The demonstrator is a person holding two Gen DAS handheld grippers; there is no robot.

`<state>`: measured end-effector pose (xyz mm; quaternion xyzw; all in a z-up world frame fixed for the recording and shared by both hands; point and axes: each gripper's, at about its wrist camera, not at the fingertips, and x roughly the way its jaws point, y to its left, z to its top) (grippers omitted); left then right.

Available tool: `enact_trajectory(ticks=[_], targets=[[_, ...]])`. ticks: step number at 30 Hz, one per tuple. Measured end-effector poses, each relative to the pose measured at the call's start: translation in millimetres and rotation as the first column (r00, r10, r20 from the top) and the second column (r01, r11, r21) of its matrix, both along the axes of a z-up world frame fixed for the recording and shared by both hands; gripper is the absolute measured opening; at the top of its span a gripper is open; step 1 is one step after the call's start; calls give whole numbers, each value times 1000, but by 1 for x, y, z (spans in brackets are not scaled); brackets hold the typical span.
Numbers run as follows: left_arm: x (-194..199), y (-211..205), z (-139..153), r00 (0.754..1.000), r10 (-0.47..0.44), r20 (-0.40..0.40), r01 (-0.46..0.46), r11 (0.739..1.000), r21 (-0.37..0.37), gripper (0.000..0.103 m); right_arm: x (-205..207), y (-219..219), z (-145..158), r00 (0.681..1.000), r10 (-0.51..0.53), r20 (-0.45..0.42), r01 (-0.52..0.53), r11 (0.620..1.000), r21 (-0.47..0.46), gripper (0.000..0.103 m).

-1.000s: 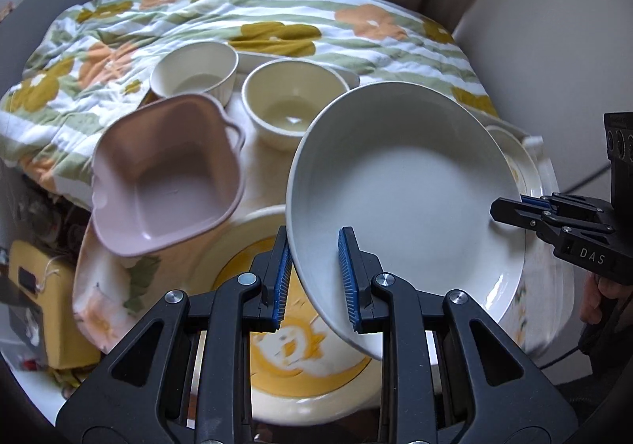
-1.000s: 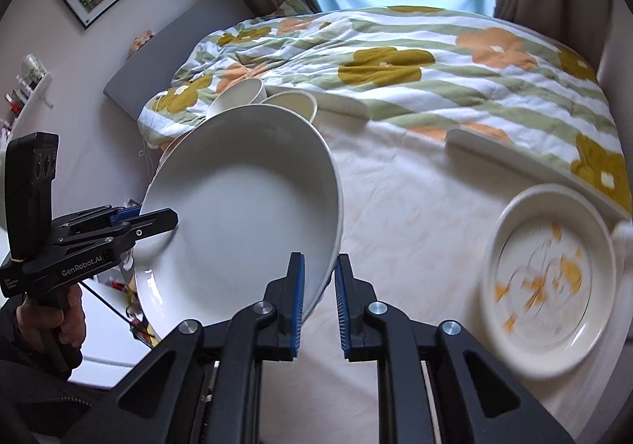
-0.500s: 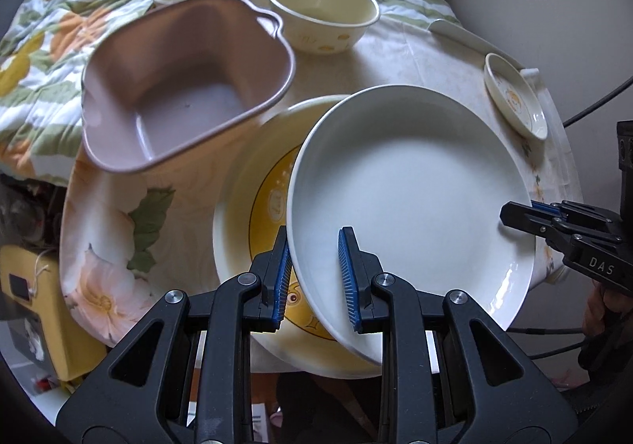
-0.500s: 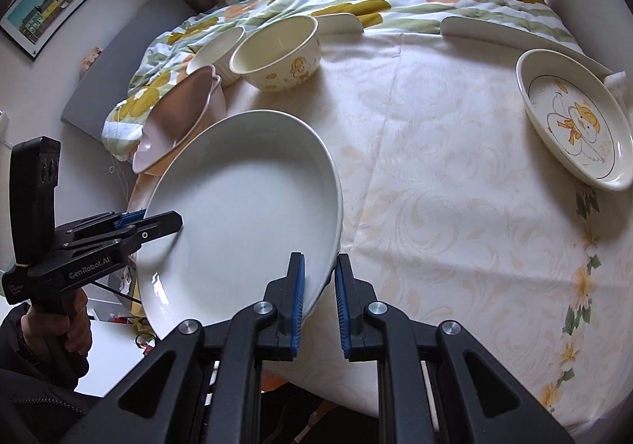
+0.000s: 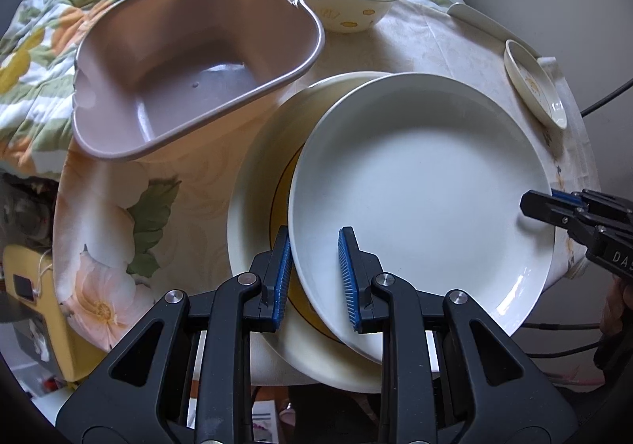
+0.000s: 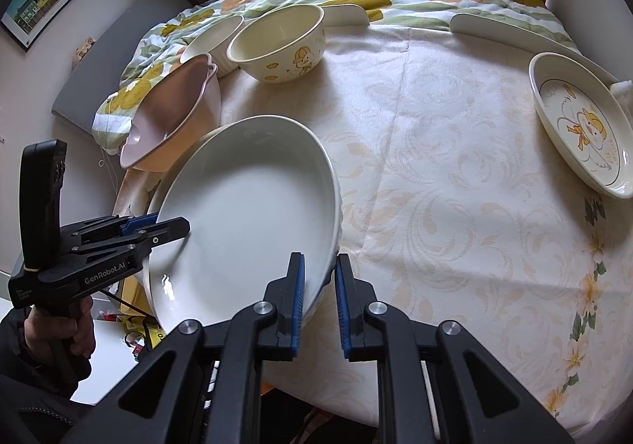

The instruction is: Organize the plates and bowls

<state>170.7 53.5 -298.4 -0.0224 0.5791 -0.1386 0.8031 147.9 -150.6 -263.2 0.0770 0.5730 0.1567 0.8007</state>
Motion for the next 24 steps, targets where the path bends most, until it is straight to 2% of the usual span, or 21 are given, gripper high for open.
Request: enact_trajectory(ticks=[3,6,11,14,24], targets=[[1,-5,1,1000,-9,15,8,1000,25,21,0,0,0,1000,4,1,-4,1000,0,14],[0,-11,2,999,-28,47,24,996,85,21,2,3,0,1000,14,1,-14,1000,-7,14],[-7,-28,4,990,-98,106,72,973,221,21,2,7,-2,999,38,5,-38,998,-40,14],[-10,-32,5,985,-118,127,79,958,274,21,2,11,-4,998,56,11,-55,996,-69,14],[-11,-42,3,980,-122,156,59,933,355,21,-3,31,-4,991,127,47,-112,966,-233,14]])
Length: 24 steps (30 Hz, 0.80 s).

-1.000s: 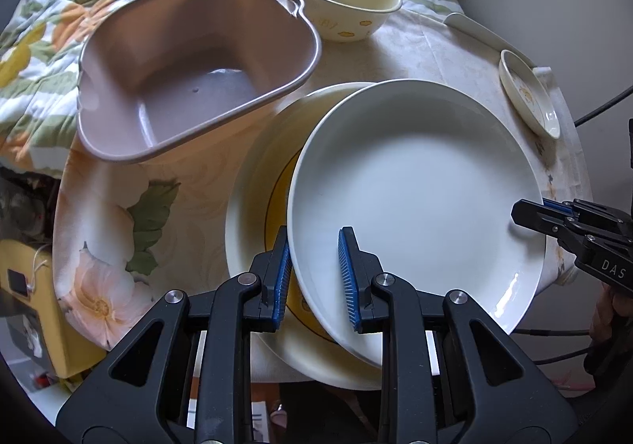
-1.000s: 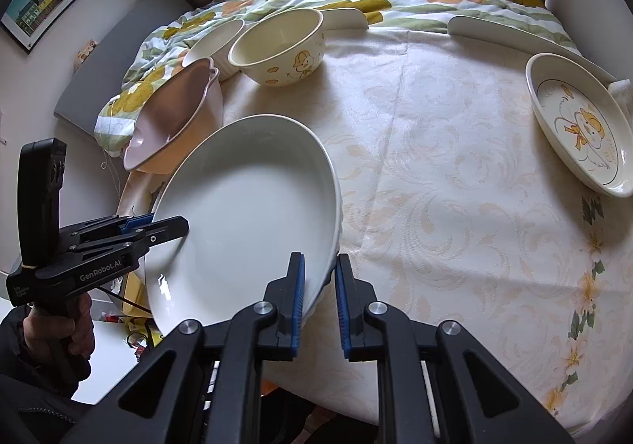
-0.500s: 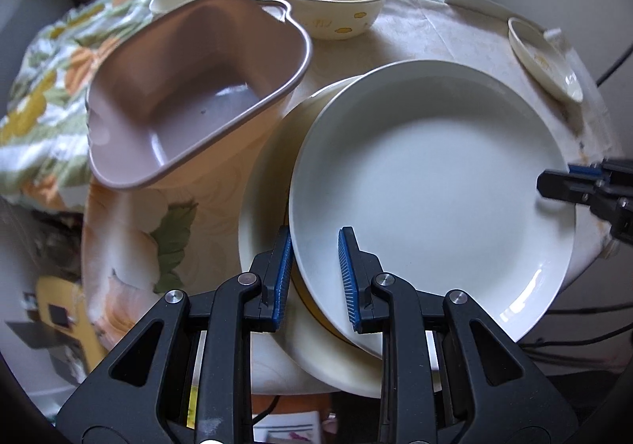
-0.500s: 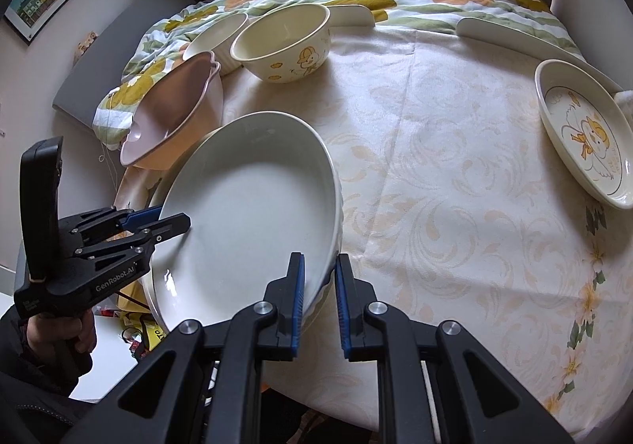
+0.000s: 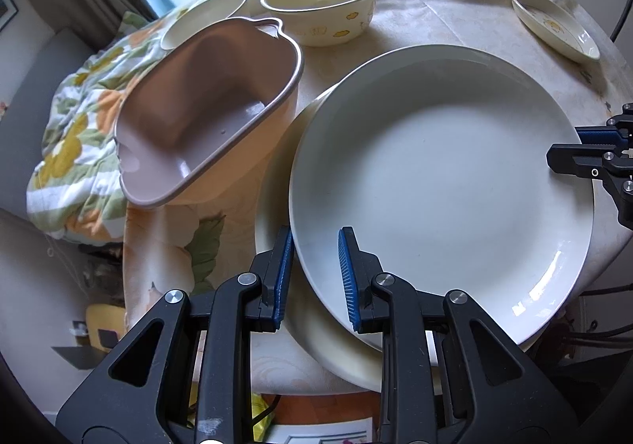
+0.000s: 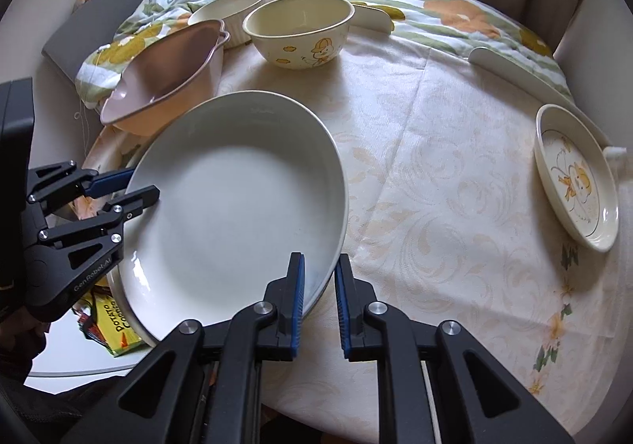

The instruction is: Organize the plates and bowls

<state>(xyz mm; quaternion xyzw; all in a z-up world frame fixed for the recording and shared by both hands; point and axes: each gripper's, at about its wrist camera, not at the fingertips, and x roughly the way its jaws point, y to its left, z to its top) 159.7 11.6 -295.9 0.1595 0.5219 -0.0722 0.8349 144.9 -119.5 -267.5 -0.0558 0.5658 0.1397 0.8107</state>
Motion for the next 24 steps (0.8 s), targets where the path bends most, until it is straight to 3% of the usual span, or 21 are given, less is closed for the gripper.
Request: enact_trajectory(ticks=[7,24], targets=[[-6,-7,2,999,-8,31,6,997,77,21,0,8,1,1000,20,8,-20,998,-56,14],[-11,-7,5,998,1,55,-7,994,113,21,1,11,0,1000,16,10,-15,997,-69,14]])
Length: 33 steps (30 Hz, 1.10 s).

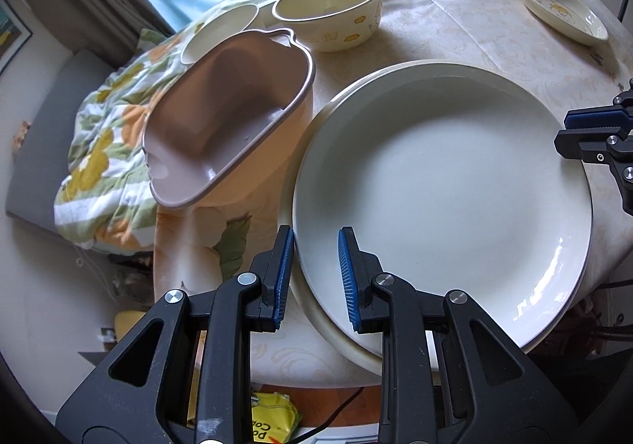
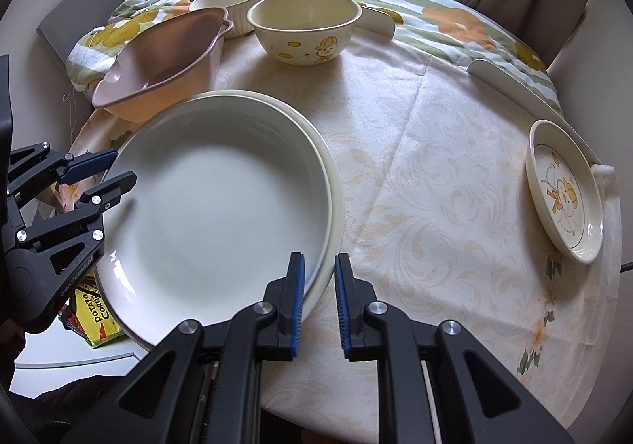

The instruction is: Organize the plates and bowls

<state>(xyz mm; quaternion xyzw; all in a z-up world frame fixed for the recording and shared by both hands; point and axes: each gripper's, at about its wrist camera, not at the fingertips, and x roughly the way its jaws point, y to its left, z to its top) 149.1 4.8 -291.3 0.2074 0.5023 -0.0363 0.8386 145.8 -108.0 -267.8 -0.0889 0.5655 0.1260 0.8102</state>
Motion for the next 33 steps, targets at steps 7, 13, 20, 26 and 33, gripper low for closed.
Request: enact_trajectory(ticks=[7,13,20,26,33], targets=[[3,3,2,1000,8,-16,-8,999,-33,21,-1,-4,1,1000,-17,0,17,1000,26,14],[0,8,30,999,11,38,-9,998,-69,21,-1,-19,13,995,-100,9,99,993,69,14],[-5,1,87,988,-38,148,64,983,-171,84,-18,-60,35,966,-259,9,254,956,149,24],[8,-43,114,962,-160,223,211,951,-226,103,-49,-108,63,907,-417,59,395,892,220,95],[38,-120,142,902,-355,246,420,852,-311,103,-86,-176,99,785,-598,159,537,786,308,102]])
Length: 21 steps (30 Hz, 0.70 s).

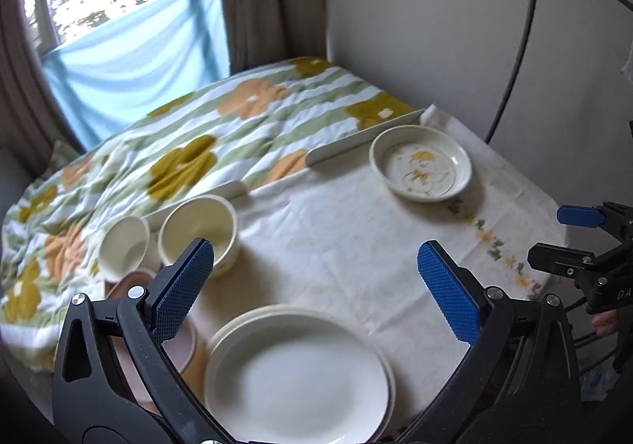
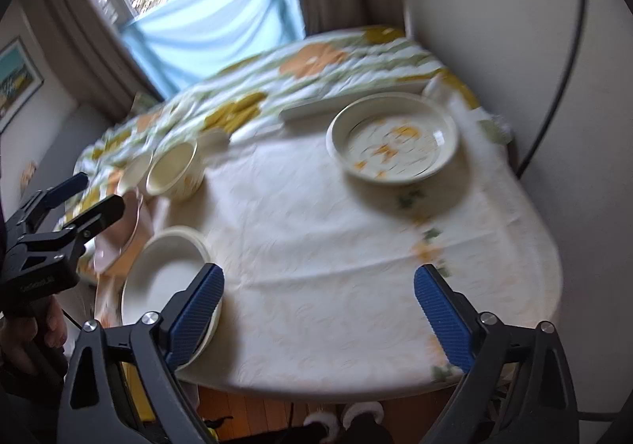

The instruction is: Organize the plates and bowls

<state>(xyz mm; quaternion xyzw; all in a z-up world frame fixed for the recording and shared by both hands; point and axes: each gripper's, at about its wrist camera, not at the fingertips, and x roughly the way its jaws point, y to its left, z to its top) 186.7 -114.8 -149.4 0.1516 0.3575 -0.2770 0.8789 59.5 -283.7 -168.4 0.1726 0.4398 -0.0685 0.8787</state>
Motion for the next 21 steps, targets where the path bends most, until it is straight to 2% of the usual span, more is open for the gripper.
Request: enact_trajectory(ticks=[3,6,9,12,14,16,18,19,20,21], targets=[[26,-36,0,997,-66,-45,64,997,-36,103,-2,-29,6,998,-62,29,61,998,33,102],[60,-67,-10,985,-107,-138,95,992,-88,102,10,-60,-1,996,-86,-23,88,990,112,102],[97,-99,-30,962,-117,-246,92,989,-112,102,26,-91,-12,992,-122,-8,122,979,165,102],[133,-126,-57,930,-124,-347,84,988,-129,102,55,-116,-31,991,-125,-38,131,965,226,102],[158,-148,-83,904,-112,-412,78,992,-99,96,73,-130,-46,991,-126,-45,134,956,263,102],[174,-164,-108,880,-98,-465,82,995,-54,76,91,-144,-63,989,-130,-66,144,946,291,101],[189,-181,-132,858,-84,-507,88,996,-16,62,107,-152,-82,985,-136,-107,164,933,320,93],[194,-188,-141,853,-75,-517,89,996,3,56,113,-155,-90,983,-137,-120,170,924,342,82],[198,-193,-147,851,-69,-521,91,996,17,53,120,-156,-98,982,-131,-137,172,920,351,76],[201,-198,-152,850,-64,-522,92,995,27,52,125,-155,-103,980,-129,-150,174,924,340,75]])
